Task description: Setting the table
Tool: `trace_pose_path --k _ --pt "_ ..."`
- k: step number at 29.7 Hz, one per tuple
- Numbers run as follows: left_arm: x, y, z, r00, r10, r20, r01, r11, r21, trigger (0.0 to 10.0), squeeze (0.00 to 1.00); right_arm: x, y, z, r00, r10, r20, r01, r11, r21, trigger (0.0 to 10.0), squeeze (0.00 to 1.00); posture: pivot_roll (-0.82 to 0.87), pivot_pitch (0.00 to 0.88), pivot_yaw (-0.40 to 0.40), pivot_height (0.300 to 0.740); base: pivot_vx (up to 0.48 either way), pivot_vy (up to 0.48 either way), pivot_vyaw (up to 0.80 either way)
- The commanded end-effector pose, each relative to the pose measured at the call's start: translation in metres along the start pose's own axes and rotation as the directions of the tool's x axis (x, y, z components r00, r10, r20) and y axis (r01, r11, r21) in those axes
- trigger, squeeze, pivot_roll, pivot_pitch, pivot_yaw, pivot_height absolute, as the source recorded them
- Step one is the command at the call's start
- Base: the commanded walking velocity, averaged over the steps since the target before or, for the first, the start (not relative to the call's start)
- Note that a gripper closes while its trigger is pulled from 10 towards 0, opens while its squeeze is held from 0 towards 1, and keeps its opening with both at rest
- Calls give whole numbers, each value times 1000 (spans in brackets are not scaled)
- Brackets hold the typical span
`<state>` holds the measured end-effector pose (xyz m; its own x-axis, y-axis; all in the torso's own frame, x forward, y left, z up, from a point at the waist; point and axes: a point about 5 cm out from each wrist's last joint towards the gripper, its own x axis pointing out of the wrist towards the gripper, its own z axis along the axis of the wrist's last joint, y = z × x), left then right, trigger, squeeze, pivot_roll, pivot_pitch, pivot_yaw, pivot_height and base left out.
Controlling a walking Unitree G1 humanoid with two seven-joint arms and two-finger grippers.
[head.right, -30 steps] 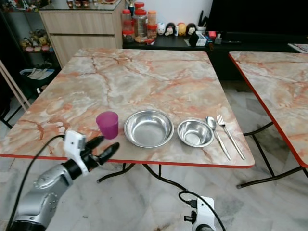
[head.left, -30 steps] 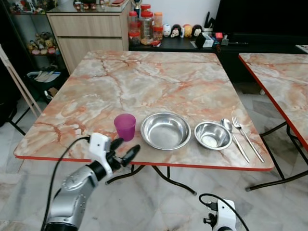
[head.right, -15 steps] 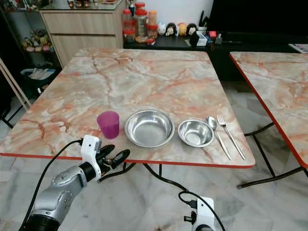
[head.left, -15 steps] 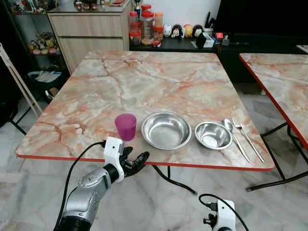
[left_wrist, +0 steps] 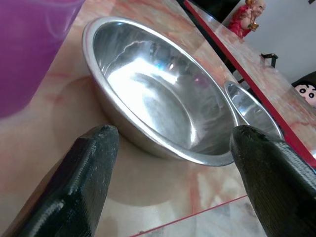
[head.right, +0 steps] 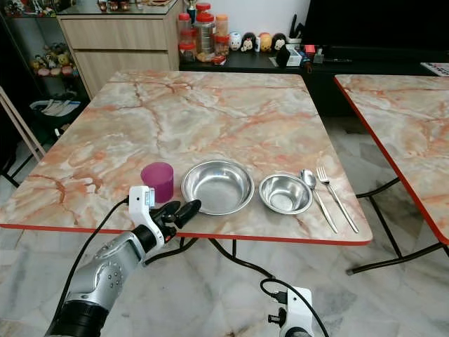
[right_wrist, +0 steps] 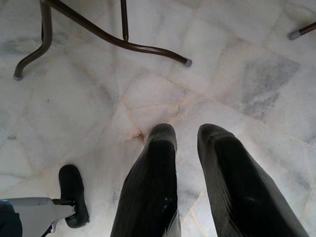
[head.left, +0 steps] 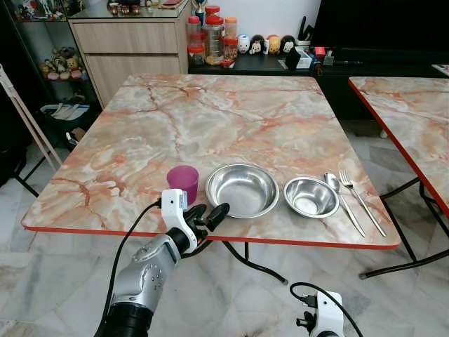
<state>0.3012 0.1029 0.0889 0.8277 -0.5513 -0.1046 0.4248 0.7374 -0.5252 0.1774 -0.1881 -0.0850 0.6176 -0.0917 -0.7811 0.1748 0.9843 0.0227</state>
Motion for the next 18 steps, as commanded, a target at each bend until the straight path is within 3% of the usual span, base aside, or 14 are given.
trace_pose_path --k 1,9,18 --pt "2 1 0 1000 20 -13 -21 999 -25 10000 0 0 0 0 1000 -3 -2 3 1000 9 10000 0 48 0 -11 740 0 0 0" --pt "6 5 -1 995 96 -40 -97 995 -38 10000 0 0 -1 0 1000 -8 -2 8 1000 15 10000 0 44 0 -8 740 0 0 0" --pt "14 -2 7 992 123 -18 -123 992 -31 10000 0 0 -1 -1 1000 -10 -2 10 1000 19 10000 0 43 0 -6 740 0 0 0"
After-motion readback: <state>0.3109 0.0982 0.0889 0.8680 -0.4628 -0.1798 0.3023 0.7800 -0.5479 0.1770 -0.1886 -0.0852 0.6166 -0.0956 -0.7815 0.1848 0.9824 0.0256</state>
